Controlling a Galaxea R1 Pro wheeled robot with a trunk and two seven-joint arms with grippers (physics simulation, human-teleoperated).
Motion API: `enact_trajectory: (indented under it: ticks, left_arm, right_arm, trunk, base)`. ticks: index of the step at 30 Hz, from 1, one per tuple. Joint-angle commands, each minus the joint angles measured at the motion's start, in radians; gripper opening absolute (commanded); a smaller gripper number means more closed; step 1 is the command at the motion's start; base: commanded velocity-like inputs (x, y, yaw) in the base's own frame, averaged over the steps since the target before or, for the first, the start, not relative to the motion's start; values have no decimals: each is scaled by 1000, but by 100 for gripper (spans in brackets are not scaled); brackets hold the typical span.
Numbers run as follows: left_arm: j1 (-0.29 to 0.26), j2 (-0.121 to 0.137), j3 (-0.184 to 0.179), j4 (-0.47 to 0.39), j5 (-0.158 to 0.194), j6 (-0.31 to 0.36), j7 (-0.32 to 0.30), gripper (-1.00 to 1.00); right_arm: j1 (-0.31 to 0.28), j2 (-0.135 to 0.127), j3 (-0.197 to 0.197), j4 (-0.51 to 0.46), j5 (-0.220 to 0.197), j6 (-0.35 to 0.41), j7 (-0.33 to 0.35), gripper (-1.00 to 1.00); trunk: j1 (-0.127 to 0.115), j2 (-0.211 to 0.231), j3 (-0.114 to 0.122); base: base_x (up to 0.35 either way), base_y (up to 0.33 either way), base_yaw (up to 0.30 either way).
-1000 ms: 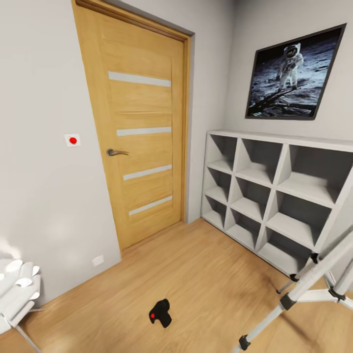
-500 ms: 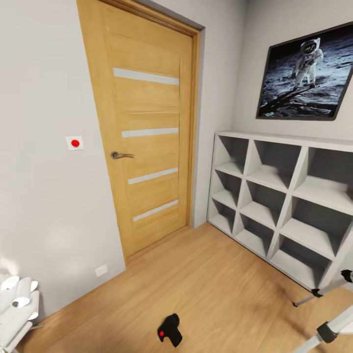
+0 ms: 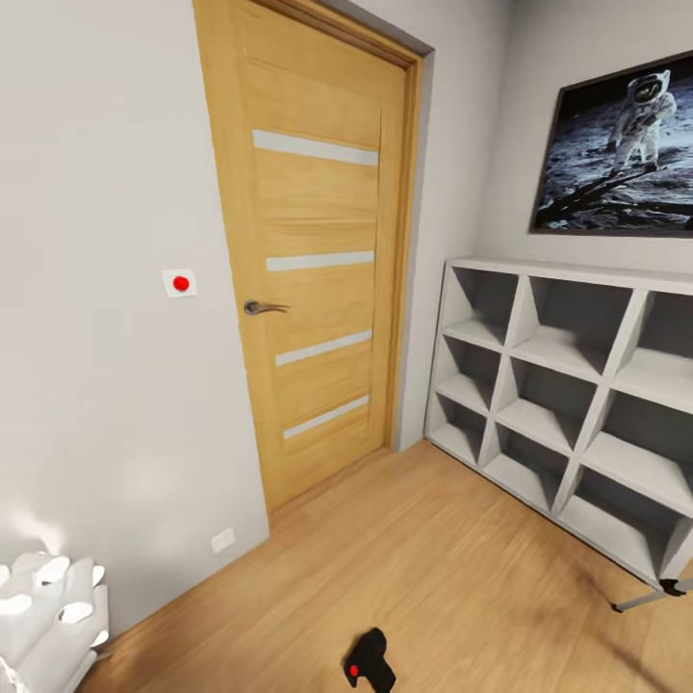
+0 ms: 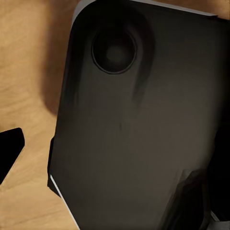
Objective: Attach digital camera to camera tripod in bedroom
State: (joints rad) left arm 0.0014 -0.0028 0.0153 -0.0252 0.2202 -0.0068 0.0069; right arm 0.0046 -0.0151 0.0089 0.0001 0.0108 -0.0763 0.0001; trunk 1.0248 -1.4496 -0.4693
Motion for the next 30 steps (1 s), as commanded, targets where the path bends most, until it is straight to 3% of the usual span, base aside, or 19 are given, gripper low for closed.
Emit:
enact_trajectory:
  ticks: [1,17,30]
  left_arm:
    - [0,0,1,-1,6,-1,1,100]
    - [0,0,0,-1,5,-1,1,100]
    - [0,-2,0,-1,5,-1,1,100]
  right_arm:
    - [0,0,1,0,1,-3,0,100]
    - [0,0,3,0,4,-3,1,100]
    - [0,0,3,0,5,-3,1,100]
  trunk:
    - [0,0,-1]
    - [0,0,-1]
    - [0,0,-1]
  base:
    - [81,336,-60]
    - [70,331,-211]
    - [5,47,-249]
